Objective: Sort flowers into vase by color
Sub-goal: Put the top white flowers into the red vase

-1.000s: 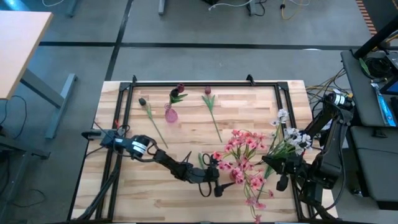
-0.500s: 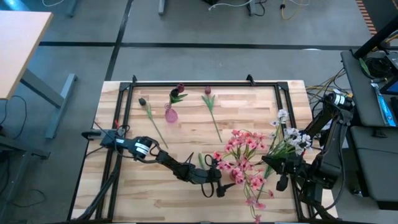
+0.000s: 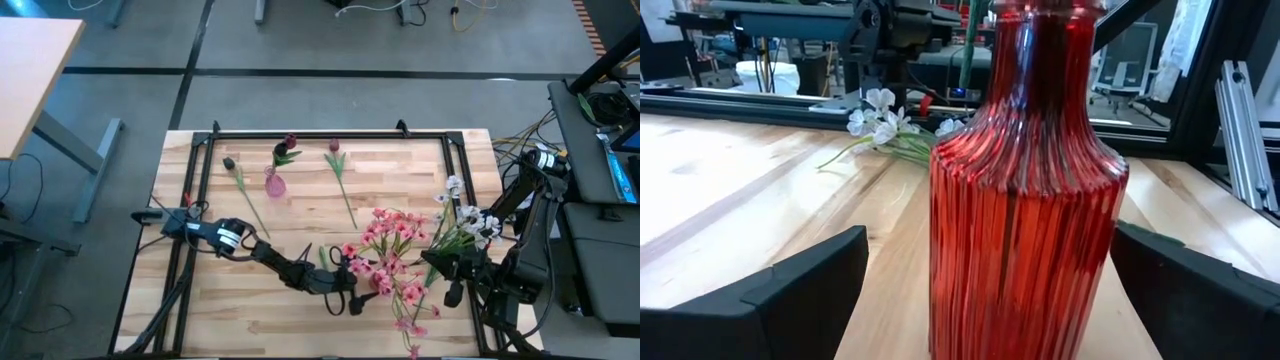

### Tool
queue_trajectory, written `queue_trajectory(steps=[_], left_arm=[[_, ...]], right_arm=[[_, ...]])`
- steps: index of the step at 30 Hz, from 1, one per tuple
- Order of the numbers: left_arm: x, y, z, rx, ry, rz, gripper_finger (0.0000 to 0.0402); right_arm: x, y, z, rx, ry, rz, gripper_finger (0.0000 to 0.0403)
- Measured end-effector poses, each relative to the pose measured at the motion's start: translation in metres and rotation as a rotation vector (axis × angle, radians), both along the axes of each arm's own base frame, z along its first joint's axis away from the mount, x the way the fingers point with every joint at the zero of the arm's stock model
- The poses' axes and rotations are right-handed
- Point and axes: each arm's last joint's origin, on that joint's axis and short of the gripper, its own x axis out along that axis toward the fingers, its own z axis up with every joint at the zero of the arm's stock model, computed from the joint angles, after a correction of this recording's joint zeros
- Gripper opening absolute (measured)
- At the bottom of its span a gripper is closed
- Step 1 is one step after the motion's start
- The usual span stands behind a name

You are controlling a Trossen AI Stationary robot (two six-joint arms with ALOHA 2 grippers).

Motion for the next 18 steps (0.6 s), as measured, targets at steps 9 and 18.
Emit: queue_trajectory(steps=[9,18], left_arm=[[0.0052,-0.0014,0.0043,0.005,0.003,0.001,0.0398],[0.0062,-0.0014,0.0051,0.005,0.004,0.002,0.0398]], right_arm=[[0.0004,0.0009,0.0001,-0.001,0.000,0.003,0.0012],[0.0005,0.0013,0.0002,-0.005,0.002,0.005,0.0012]])
